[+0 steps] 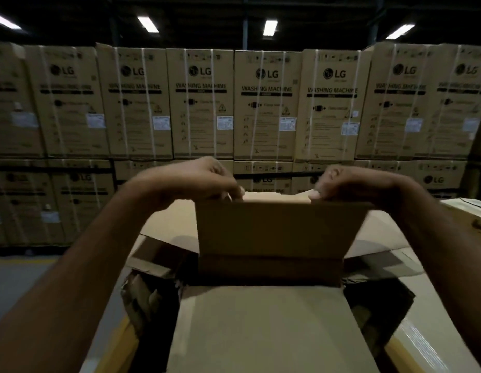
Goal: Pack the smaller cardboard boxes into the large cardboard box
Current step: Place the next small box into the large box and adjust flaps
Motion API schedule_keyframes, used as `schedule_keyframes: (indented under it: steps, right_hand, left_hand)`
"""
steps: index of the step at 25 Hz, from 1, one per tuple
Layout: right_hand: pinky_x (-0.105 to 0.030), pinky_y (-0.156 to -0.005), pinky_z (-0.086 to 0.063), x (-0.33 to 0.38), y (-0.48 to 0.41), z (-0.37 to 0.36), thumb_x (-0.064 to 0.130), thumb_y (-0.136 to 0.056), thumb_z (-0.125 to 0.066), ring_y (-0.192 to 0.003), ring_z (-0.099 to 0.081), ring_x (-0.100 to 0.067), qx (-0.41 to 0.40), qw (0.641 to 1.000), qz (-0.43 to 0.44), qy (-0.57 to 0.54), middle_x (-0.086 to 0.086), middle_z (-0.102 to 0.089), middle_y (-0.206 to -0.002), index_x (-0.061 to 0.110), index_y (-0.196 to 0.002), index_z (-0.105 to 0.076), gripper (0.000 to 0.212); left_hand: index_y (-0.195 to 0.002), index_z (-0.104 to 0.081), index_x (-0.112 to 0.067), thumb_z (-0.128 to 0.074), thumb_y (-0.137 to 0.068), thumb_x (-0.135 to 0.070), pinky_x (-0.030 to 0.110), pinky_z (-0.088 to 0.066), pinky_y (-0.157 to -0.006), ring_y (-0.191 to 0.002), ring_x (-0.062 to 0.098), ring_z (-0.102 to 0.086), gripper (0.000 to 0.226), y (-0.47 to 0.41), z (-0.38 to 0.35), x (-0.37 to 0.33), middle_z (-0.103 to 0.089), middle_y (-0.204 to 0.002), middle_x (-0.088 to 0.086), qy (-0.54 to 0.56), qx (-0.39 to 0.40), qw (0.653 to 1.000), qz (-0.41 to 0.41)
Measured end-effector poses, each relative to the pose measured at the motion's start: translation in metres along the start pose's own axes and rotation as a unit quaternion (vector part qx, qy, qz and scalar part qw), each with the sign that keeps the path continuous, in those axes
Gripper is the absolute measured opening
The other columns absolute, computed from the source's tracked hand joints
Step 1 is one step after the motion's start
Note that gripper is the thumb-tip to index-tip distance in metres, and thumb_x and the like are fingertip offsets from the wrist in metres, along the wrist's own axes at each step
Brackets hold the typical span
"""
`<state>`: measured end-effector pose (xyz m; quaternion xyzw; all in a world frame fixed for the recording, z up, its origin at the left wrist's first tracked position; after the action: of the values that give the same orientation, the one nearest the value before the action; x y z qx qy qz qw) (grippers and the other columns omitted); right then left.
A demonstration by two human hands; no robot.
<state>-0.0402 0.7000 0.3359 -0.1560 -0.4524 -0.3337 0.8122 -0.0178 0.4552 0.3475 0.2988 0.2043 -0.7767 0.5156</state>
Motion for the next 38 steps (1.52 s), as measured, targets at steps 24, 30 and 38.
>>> schedule_keyframes:
  steps: [24, 30, 38]
  right_hand:
    - [-0.054, -0.122, -0.026, -0.122, -0.2, 0.075, 0.039, -0.097, -0.064, -0.154, -0.018, -0.032, -0.107, 0.822, -0.162, 0.535, -0.005, -0.009, -0.171, 0.028, -0.164, -0.012, 0.086]
    - [-0.043, -0.109, -0.042, -0.183, -0.233, 0.102, 0.039, -0.103, -0.056, -0.138, -0.048, -0.027, -0.125, 0.848, -0.179, 0.482, -0.004, -0.045, -0.157, 0.031, -0.161, -0.028, 0.065]
    - [-0.041, -0.104, -0.046, -0.191, -0.232, 0.105, 0.038, -0.102, -0.058, -0.129, -0.054, -0.022, -0.182, 0.855, -0.17, 0.454, -0.001, -0.055, -0.146, 0.03, -0.156, -0.038, 0.059]
  left_hand:
    - [-0.162, -0.004, -0.033, -0.06, -0.098, -0.04, 0.056, -0.007, -0.123, -0.157, 0.027, -0.001, 0.085, -0.222, -0.004, 0.128, 0.003, -0.171, -0.004, -0.445, -0.001, 0.891, 0.09]
    - [-0.157, -0.03, -0.039, -0.041, -0.108, -0.037, 0.05, -0.035, -0.112, -0.141, 0.024, -0.041, 0.05, -0.264, -0.008, 0.18, -0.037, -0.161, -0.001, -0.338, -0.049, 0.935, 0.091]
    - [-0.152, -0.043, -0.036, -0.043, -0.108, -0.02, 0.042, -0.044, -0.103, -0.13, 0.025, -0.049, 0.047, -0.263, -0.003, 0.178, -0.045, -0.152, 0.008, -0.209, -0.104, 0.968, 0.097]
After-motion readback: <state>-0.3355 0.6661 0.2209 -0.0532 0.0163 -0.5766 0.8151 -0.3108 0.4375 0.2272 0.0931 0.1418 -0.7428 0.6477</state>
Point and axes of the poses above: each hand's wrist, its own y-axis away from the middle knuckle, its own z-axis out of the back of the hand, x = y × z, the point moved 6 cm from there along -y, towards the middle knuckle
